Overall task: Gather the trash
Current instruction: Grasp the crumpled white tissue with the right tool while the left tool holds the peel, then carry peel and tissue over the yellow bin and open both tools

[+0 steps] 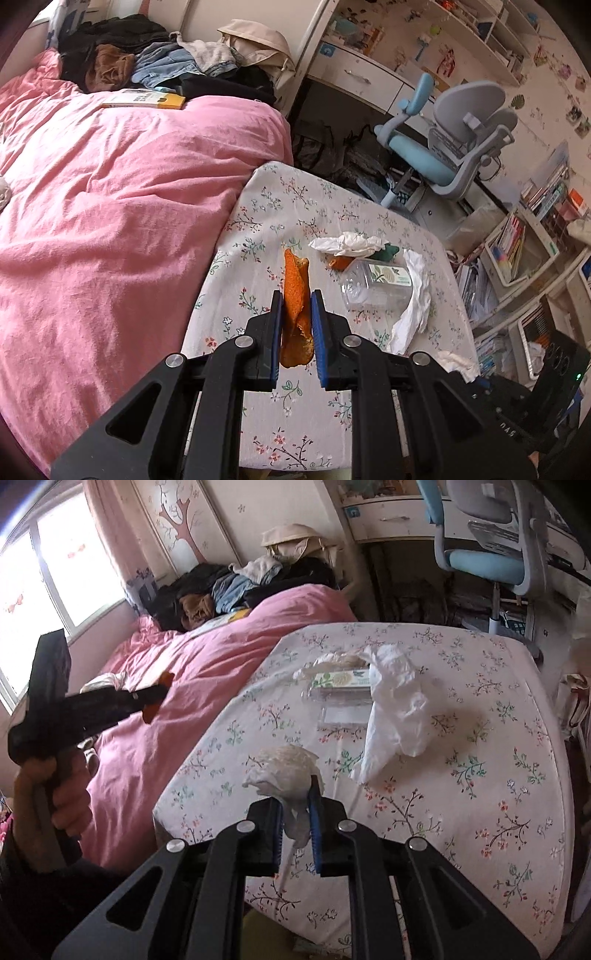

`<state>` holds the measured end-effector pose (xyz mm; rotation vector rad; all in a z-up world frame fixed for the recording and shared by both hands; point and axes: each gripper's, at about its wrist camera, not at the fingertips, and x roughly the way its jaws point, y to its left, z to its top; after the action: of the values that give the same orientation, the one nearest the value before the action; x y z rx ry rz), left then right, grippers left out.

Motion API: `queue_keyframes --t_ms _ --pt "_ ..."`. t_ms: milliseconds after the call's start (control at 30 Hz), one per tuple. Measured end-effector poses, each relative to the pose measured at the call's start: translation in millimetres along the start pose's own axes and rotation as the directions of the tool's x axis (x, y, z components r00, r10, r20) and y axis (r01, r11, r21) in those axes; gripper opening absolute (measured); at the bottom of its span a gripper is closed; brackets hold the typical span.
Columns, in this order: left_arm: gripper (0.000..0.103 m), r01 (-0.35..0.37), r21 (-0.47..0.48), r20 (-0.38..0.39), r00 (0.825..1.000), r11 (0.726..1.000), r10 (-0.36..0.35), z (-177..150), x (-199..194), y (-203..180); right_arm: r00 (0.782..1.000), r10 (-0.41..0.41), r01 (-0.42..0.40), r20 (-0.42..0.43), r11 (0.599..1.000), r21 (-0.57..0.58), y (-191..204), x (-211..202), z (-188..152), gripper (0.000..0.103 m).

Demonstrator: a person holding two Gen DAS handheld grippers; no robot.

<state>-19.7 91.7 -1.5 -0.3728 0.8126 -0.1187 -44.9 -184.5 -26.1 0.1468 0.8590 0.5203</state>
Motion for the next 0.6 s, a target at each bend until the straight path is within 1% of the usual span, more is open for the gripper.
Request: queue_keyframes --t_ms 200,600 --pt "0.015 -0.005 0.038 -0.012 1.000 0.999 0.006 -2 5 -9 1.000 0.016 -0.015 -0.005 1.000 0.008 -7 -1 -1 0.015" --pt "0.015 0.021 0.111 -0.028 0.999 0.994 -0.018 -5 11 -27 1.000 0.023 -0.022 -0.018 1.000 0.020 -15 2 -1 0.015"
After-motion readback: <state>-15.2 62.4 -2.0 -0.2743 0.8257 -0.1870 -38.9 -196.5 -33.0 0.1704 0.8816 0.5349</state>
